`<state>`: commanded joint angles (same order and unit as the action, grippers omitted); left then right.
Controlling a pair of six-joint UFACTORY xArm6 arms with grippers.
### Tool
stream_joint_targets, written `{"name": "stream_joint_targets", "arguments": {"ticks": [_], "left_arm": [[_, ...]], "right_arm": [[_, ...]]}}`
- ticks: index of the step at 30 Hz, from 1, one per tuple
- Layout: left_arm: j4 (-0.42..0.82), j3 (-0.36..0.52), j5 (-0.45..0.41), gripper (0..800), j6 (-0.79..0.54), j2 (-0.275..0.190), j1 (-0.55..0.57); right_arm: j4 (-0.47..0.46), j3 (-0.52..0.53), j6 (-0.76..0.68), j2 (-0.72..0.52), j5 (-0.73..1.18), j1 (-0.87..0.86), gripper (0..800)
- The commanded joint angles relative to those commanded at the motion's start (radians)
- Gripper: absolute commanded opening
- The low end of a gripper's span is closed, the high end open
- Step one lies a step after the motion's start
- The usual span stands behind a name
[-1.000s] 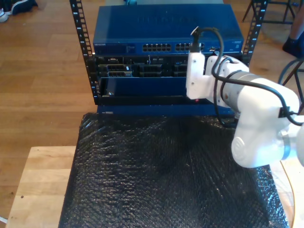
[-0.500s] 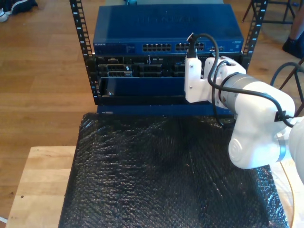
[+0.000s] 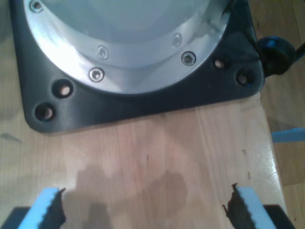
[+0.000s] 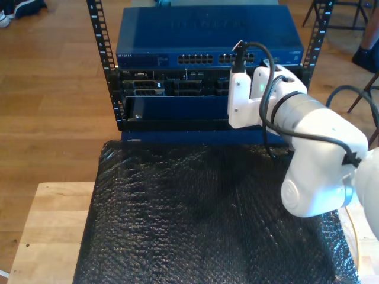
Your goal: Grab the cable and plug it in
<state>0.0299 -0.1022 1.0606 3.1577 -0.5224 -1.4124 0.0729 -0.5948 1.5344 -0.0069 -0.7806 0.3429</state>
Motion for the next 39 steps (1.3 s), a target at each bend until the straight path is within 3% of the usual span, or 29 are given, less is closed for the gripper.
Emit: {"name": "stream_joint_targets", "arguments": {"ticks": [23, 33, 39], "left_arm": [[-0.002, 0.000, 0.000, 800, 0.000, 0.000, 0.000], [-0.002, 0.000, 0.000, 800, 0.000, 0.000, 0.000], [0.000, 0.000, 0.000, 800, 0.000, 0.000, 0.000]], "right_arm": [[0.072, 0.068, -0.002, 0.060, -0.278, 0.032, 0], [0.071, -0.057, -0.005, 0.209, -0.348, 0.011, 0], [0.077, -0.083, -0.006, 0.227, -0.350, 0.011, 0]]}}
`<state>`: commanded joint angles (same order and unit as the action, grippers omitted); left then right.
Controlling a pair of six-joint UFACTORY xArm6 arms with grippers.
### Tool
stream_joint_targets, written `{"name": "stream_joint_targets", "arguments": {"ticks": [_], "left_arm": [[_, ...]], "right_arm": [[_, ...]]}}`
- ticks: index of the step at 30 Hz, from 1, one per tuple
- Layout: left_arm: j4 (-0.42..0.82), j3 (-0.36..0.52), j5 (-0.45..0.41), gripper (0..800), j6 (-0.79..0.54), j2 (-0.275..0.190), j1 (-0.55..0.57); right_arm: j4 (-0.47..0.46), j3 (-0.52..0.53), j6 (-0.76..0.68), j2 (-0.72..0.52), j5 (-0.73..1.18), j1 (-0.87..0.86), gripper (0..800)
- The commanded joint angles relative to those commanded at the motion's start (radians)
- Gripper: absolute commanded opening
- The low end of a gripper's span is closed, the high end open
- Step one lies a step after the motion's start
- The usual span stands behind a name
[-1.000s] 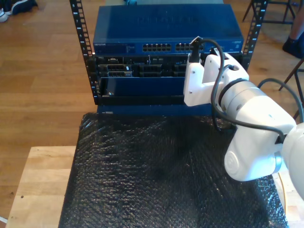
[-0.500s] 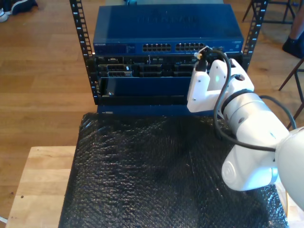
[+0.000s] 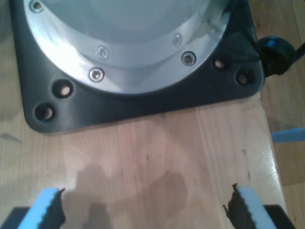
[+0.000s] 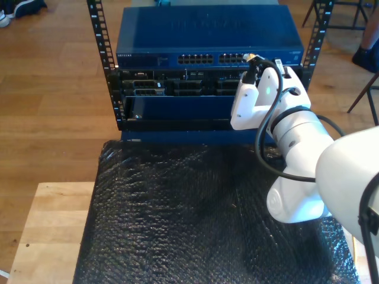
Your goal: Grab the cable and plug it in
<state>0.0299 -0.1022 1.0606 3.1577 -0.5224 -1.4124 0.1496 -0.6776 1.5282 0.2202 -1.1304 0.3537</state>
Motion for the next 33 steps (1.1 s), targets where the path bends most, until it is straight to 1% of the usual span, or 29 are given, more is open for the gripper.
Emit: {"name": "stream_joint_targets", "arguments": {"ticks": [4, 6, 11, 17, 21, 27, 33], "left_arm": [[0.000, 0.000, 0.000, 800, 0.000, 0.000, 0.000], [-0.002, 0.000, 0.000, 800, 0.000, 0.000, 0.000], [0.000, 0.000, 0.000, 800, 0.000, 0.000, 0.000], [-0.002, 0.000, 0.000, 800, 0.000, 0.000, 0.000], [-0.002, 0.000, 0.000, 800, 0.000, 0.000, 0.000], [-0.002, 0.000, 0.000, 800, 0.000, 0.000, 0.000], [-0.002, 0.000, 0.000, 800, 0.000, 0.000, 0.000]], "right_arm": [[0.029, -0.002, -0.003, 0.009, -0.002, 0.002, 0], [0.049, -0.008, -0.003, 0.035, -0.008, 0.002, 0], [0.078, -0.040, 0.002, 0.098, -0.058, 0.002, 0], [0.106, -0.083, 0.002, 0.135, -0.068, 0.002, 0], [0.170, -0.120, 0.005, 0.166, -0.069, 0.011, 0], [0.213, -0.157, 0.012, 0.219, -0.106, 0.041, 0], [0.270, -0.216, 0.061, 0.281, -0.157, 0.069, 0]]}}
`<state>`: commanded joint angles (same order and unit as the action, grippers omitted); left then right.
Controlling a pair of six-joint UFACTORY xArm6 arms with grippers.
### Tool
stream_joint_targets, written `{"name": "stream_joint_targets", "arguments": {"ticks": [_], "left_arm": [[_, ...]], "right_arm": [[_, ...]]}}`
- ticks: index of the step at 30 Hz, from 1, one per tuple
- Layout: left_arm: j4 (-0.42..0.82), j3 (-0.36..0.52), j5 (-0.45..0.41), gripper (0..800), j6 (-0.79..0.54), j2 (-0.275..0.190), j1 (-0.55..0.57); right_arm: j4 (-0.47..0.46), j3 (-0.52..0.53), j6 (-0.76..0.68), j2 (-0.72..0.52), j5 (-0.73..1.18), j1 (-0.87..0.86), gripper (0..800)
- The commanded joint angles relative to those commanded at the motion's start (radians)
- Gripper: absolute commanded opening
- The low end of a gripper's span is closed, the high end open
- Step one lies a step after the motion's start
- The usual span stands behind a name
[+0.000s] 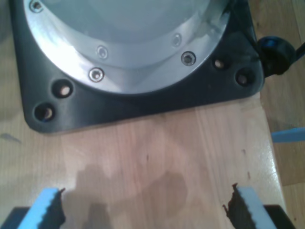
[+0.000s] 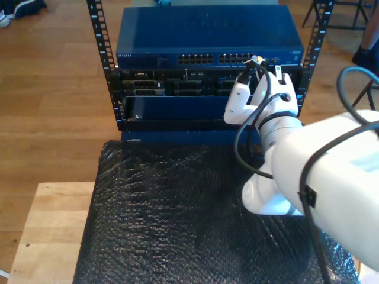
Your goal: Grab the cable and plug it in
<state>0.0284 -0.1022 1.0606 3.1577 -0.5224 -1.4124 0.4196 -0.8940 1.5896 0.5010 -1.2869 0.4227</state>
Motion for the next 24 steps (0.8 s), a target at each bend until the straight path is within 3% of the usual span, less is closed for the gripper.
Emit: {"name": "stream_joint_targets", "arguments": {"ticks": [10, 24], "left_arm": [[0.000, 0.000, 0.000, 800, 0.000, 0.000, 0.000], [0.002, 0.000, 0.000, 800, 0.000, 0.000, 0.000]], "right_arm": [[0.126, -0.068, 0.081, 0.061, -0.057, 0.041, 0], [0.212, -0.150, 0.130, 0.110, -0.058, 0.064, 0]]}}
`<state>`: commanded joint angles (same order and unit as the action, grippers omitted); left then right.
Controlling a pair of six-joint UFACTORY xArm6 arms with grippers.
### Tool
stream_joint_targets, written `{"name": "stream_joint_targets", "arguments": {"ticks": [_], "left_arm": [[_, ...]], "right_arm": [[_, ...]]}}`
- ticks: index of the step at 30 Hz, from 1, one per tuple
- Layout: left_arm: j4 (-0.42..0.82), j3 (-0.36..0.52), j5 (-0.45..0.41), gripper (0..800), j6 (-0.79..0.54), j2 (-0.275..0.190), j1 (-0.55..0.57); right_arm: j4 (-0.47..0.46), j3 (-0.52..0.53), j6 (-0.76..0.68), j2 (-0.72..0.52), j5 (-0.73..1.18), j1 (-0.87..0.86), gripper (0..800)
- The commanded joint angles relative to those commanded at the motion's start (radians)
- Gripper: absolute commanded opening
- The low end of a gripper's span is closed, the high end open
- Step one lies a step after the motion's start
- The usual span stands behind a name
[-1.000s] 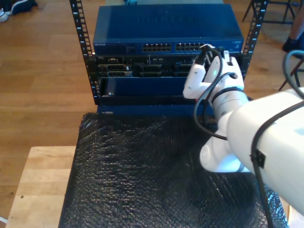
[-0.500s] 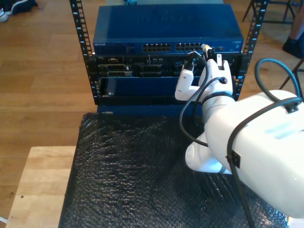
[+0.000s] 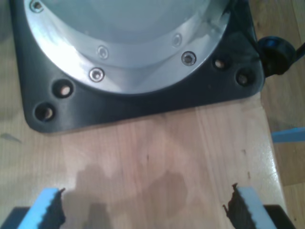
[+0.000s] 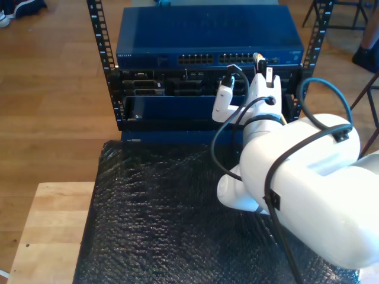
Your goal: Grab the cable and plug it in
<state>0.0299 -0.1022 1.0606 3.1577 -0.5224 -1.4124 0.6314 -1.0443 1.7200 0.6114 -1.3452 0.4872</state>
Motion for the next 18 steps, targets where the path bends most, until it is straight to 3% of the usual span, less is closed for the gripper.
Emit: {"name": "stream_joint_targets", "arguments": {"ticks": [18], "left_arm": [[-0.002, 0.000, 0.000, 800, 0.000, 0.000, 0.000]], "right_arm": [[0.011, -0.048, 0.002, 0.043, 0.006, 0.002, 0]]}}
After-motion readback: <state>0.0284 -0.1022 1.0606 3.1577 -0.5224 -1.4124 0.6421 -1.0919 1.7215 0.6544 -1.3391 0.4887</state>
